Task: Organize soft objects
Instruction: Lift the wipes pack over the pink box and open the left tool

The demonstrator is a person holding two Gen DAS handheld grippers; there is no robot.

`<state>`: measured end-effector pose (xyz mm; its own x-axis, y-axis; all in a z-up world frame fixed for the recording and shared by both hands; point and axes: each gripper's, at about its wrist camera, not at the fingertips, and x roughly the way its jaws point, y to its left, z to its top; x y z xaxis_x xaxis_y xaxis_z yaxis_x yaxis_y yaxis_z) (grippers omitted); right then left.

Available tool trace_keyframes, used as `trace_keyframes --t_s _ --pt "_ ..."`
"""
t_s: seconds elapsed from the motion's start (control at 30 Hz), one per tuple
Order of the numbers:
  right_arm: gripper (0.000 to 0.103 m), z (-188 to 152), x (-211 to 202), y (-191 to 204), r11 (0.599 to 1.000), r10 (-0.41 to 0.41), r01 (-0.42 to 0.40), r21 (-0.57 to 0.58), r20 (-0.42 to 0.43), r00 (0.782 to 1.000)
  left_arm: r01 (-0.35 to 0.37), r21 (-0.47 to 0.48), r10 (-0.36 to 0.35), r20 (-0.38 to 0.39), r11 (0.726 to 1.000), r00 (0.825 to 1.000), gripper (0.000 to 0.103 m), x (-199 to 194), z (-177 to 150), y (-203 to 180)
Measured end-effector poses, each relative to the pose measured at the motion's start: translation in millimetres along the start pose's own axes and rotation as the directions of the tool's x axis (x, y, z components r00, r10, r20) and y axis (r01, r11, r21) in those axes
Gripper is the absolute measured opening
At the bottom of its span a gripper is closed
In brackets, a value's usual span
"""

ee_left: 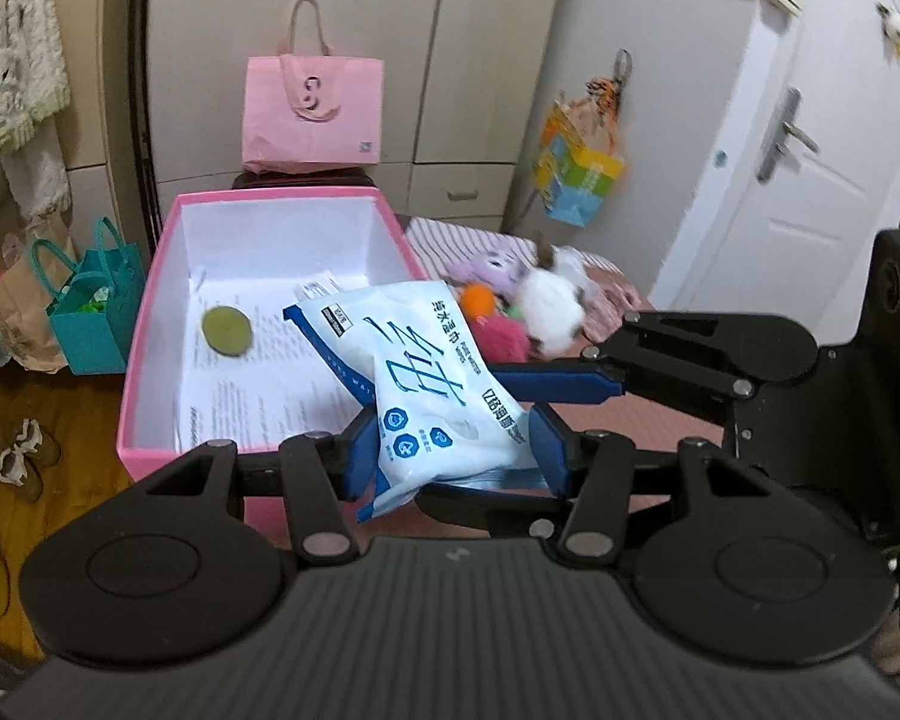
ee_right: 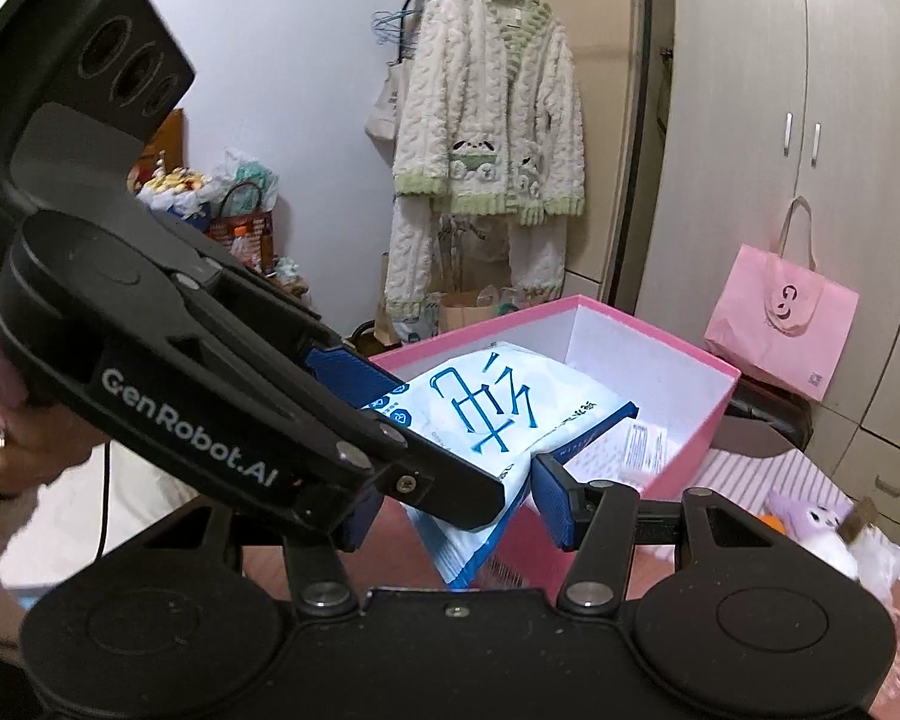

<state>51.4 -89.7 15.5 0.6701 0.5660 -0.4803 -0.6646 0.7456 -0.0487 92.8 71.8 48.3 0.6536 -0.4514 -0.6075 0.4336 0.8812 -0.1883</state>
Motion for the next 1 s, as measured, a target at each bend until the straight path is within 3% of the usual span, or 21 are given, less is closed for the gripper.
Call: trace_keyframes --t_s 0.33,0.63,0.73,0.87,1.0 --pt "0.060 25 79 -38 0.998 0.015 -0.012 0.069 -0.050 0.999 -0.006 -0.102 0.002 -0.043 0.995 0.999 0.050 64 34 64" --pt "0.060 18 132 -62 0.991 0.075 -0.059 0.118 -0.143 0.987 -0.002 -0.164 -0.020 -0.132 0.986 0.991 0.050 109 35 96" --pt "0.060 17 139 -65 0.993 0.067 -0.049 0.107 -0.171 0.983 0.003 -0.178 -0.028 -0.140 0.984 0.990 0.051 116 35 101" --pt "0.060 19 143 -64 0.997 0.046 -0.033 0.070 -0.192 0.980 -0.082 -0.109 0.074 -0.080 0.991 0.994 0.052 111 34 96" --pt "0.060 18 140 -64 0.999 0.036 -0.028 0.042 -0.200 0.979 -0.035 -0.128 0.023 -0.100 0.991 0.995 0.053 105 34 100"
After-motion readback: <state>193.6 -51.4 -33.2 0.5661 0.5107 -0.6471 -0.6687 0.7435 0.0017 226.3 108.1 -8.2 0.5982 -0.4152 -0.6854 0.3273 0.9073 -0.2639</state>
